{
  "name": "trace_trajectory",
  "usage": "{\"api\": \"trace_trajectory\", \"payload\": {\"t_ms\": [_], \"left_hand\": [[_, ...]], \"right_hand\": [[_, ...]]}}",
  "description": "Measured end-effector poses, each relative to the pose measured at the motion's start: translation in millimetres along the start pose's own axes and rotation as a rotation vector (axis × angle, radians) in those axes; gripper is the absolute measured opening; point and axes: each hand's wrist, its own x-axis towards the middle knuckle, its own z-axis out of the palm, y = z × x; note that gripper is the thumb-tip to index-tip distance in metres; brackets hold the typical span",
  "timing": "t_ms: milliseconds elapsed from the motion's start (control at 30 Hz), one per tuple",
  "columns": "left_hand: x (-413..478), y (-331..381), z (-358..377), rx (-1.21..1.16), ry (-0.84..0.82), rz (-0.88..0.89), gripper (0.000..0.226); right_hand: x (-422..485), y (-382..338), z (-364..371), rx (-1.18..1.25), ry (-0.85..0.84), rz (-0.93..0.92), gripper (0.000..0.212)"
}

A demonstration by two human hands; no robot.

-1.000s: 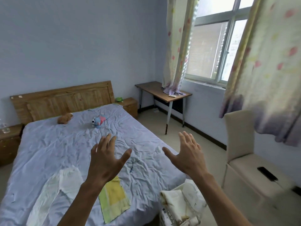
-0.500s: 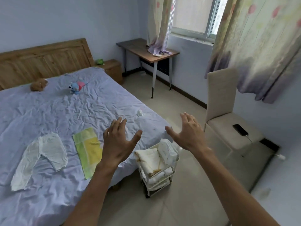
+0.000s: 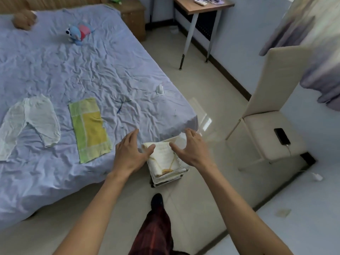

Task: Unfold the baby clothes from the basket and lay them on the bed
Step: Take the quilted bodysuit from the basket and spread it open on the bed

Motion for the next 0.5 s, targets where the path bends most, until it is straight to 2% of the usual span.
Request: {"api": "trace_trajectory", "payload": {"t_ms": [200,500], "left_hand": [[51.1,-24.7,49.9,-0.075,-0.132,-0.148,0.115],[100.4,-70.6,144.9,-0.05,-0.325,-0.322,0.102]], "right_hand": [[57.4,24.6,59.7,-0.011,-0.198,0.012,0.085],[118.2,84.4,172.8,0.018,-0.564,0.087,0.089]]}}
